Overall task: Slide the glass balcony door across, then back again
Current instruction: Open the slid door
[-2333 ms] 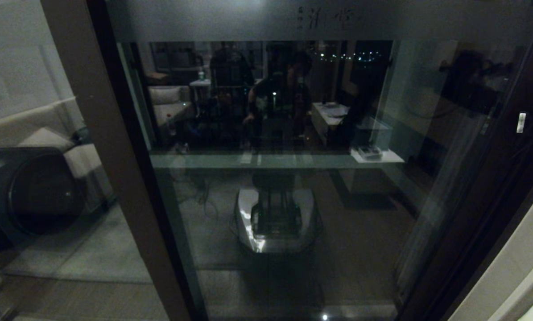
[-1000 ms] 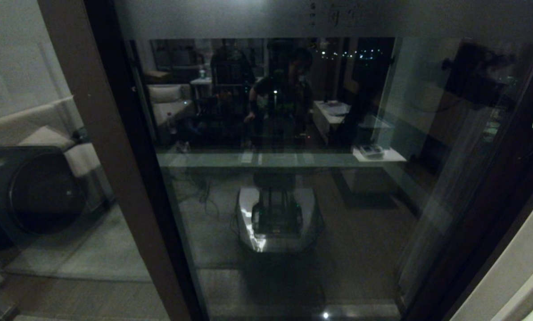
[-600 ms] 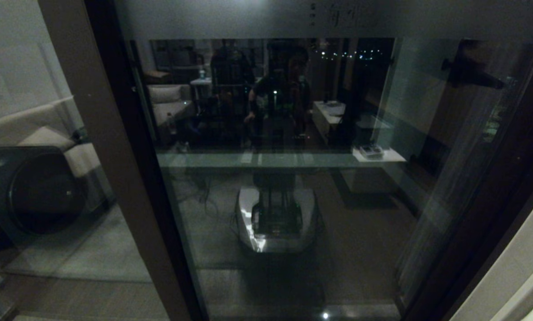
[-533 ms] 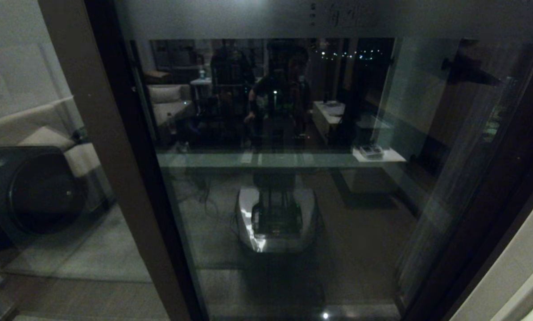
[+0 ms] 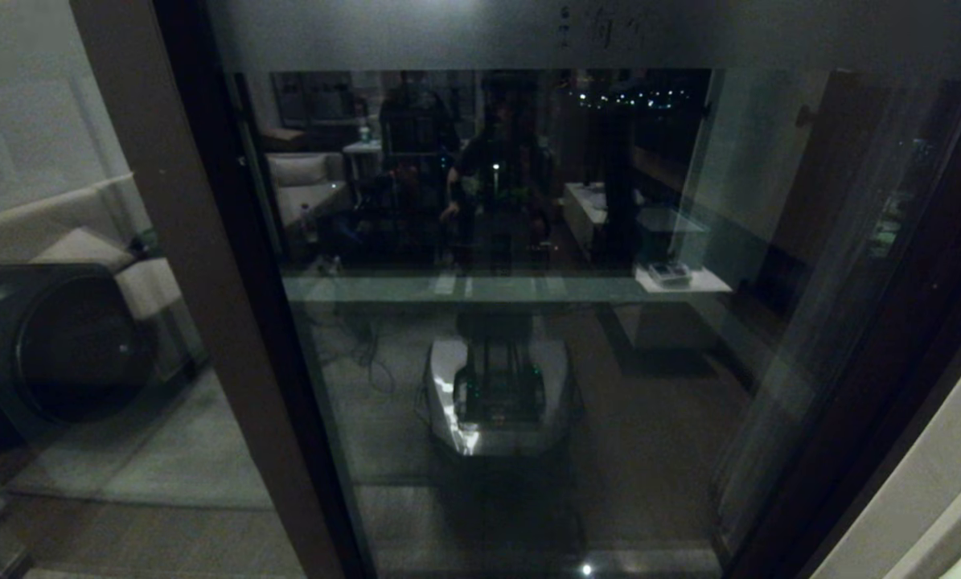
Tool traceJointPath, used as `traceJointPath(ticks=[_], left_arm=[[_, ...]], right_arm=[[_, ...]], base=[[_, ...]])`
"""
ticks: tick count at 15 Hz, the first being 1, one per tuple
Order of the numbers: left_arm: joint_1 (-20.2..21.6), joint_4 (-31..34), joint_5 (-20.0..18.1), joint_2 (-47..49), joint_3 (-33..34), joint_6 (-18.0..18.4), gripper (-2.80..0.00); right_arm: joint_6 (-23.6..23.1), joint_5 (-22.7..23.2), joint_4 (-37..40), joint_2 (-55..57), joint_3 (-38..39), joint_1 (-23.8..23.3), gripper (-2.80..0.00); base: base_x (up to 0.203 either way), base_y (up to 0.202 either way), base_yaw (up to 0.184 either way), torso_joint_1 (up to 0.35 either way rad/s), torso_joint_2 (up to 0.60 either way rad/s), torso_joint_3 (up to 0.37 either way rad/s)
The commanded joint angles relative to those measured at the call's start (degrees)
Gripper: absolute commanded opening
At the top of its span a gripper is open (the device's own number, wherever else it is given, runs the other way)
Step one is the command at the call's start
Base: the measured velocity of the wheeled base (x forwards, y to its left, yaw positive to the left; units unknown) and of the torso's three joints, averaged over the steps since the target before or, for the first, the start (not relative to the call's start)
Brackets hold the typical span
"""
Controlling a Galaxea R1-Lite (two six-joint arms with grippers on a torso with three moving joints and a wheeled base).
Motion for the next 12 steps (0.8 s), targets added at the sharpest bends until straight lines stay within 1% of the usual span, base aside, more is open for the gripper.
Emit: traceJointPath(ticks=[1,2,3,5,6,8,9,10,12], left_arm=[[0.01,0.03,0.00,-0.01,-0.01,0.02,-2.80],[0.01,0.03,0.00,-0.01,-0.01,0.04,-2.80],[0.01,0.03,0.00,-0.01,-0.01,0.02,-2.80],[0.01,0.03,0.00,-0.01,-0.01,0.04,-2.80],[0.01,0.03,0.00,-0.01,-0.01,0.04,-2.80],[0.01,0.03,0.00,-0.01,-0.01,0.04,-2.80],[0.01,0.03,0.00,-0.01,-0.01,0.04,-2.80],[0.01,0.03,0.00,-0.01,-0.01,-0.05,-2.80],[0.01,0.03,0.00,-0.01,-0.01,0.04,-2.80]], right_arm=[[2.04,2.20,0.55,-12.40,6.17,0.84,-2.80],[3.63,2.81,2.62,-14.71,7.47,1.08,-2.80],[4.62,3.21,5.75,-15.71,6.36,1.24,-2.80],[5.20,4.08,13.81,-17.24,1.13,1.45,-2.80],[5.30,4.64,15.68,-17.56,0.29,1.44,-2.80],[5.28,4.53,17.42,-18.26,2.74,1.40,-2.80],[5.24,4.31,17.62,-17.59,2.52,1.35,-2.80],[5.17,3.77,17.57,-16.21,0.83,1.35,-2.80],[4.73,1.59,17.97,-10.41,-7.01,1.18,-2.80]], base=[[0.000,0.000,0.000,0.000,0.00,0.000],[0.000,0.000,0.000,0.000,0.00,0.000],[0.000,0.000,0.000,0.000,0.00,0.000],[0.000,0.000,0.000,0.000,0.00,0.000],[0.000,0.000,0.000,0.000,0.00,0.000],[0.000,0.000,0.000,0.000,0.00,0.000],[0.000,0.000,0.000,0.000,0.00,0.000],[0.000,0.000,0.000,0.000,0.00,0.000],[0.000,0.000,0.000,0.000,0.00,0.000]])
